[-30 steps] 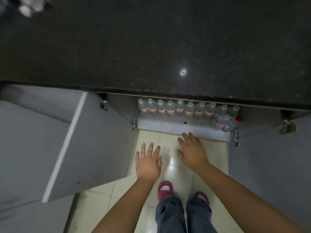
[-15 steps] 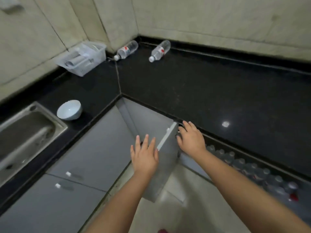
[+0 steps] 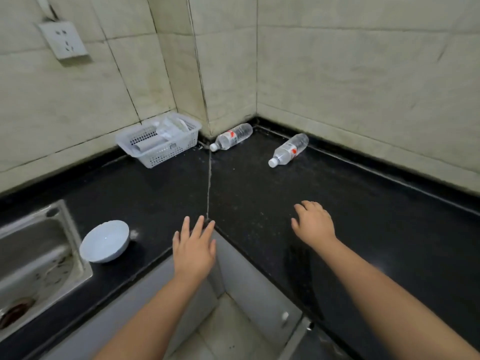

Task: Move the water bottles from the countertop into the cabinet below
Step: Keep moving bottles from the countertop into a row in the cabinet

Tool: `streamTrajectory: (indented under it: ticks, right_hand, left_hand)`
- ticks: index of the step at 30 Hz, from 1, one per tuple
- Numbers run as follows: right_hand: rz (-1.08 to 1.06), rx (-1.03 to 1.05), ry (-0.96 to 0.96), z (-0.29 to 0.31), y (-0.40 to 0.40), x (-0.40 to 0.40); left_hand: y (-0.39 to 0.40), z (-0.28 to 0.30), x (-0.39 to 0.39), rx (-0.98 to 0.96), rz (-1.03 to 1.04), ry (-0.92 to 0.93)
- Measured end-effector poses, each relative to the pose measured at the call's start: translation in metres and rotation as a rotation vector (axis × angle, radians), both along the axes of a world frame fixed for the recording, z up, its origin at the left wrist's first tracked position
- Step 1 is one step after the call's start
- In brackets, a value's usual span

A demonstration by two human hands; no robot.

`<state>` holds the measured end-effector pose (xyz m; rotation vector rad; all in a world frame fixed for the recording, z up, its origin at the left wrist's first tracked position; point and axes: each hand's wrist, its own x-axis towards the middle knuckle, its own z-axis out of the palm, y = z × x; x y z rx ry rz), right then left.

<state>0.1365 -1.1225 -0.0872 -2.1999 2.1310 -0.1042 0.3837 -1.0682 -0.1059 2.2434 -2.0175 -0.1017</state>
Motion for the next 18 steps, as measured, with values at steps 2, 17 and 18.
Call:
streamTrajectory:
  ticks: [2,17,18]
  right_hand:
    - [0.027,0.011,-0.014,-0.003,-0.031,0.012]
    - [-0.376,-0.024,-0.164,-0.066,-0.161,0.081]
    - [-0.419,-0.039,-0.209,-0.070,-0.171,0.085]
  left_hand:
    - [-0.029,0.003,0.012,0.009,0.015,-0.023]
    - [-0.272,-0.049,0.092,0.060,-0.219,0.010]
    - [-0.284,-0.053,0.094,0.066,-0.229,0.028]
